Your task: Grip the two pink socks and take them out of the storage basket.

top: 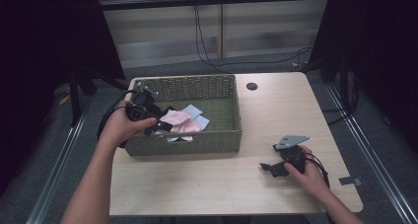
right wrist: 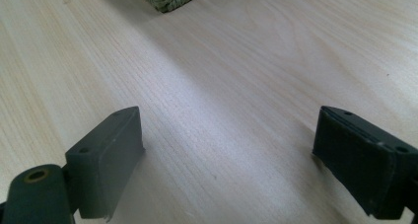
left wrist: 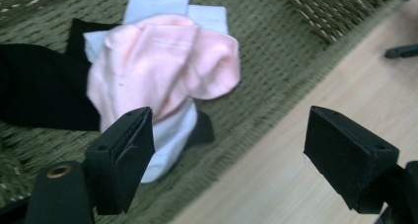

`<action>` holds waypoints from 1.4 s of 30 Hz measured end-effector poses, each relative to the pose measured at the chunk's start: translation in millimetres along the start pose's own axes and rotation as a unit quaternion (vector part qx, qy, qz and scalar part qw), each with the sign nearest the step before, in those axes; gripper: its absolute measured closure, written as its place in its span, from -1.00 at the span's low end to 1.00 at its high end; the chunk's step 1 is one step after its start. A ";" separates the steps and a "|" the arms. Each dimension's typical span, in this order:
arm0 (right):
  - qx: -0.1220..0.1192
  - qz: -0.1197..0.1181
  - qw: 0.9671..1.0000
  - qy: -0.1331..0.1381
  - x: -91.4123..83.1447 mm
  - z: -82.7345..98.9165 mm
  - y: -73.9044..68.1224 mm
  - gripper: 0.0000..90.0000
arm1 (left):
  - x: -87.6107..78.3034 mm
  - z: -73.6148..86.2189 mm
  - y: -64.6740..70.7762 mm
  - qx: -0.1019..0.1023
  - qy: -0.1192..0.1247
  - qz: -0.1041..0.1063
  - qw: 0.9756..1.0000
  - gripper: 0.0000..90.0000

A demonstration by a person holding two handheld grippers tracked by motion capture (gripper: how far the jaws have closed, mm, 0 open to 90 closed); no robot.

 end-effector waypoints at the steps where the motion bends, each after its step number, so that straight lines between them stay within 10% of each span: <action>1: 0.000 0.000 1.000 0.000 0.0 0.0 0.0 -0.76 | 1.0 -1.2 -2.7 -0.006 -0.001 -0.003 1.000 -0.59; 14: -0.004 -0.002 1.000 0.000 0.4 -0.5 0.6 -0.76 | 25.4 -14.1 -39.6 -0.046 -0.030 -0.039 0.998 -0.52; 32: -0.008 -0.006 1.000 0.000 1.0 -1.4 1.2 -0.76 | 75.5 -33.5 -69.6 -0.061 -0.028 -0.037 0.997 -0.23; 42: -0.009 -0.009 1.000 -0.001 1.1 -1.5 1.5 -0.76 | 82.5 -37.6 -69.9 -0.068 -0.055 -0.007 0.996 0.81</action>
Point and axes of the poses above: each handheld gripper's, and its own axes: x roughly forward along the jaws, z roughly out of its underside, y roughly to its right, the point moved 1 cm from there along x, roughly forward along the jaws, and after that the axes turned 6 degrees about -y, right-handed, at the moved point
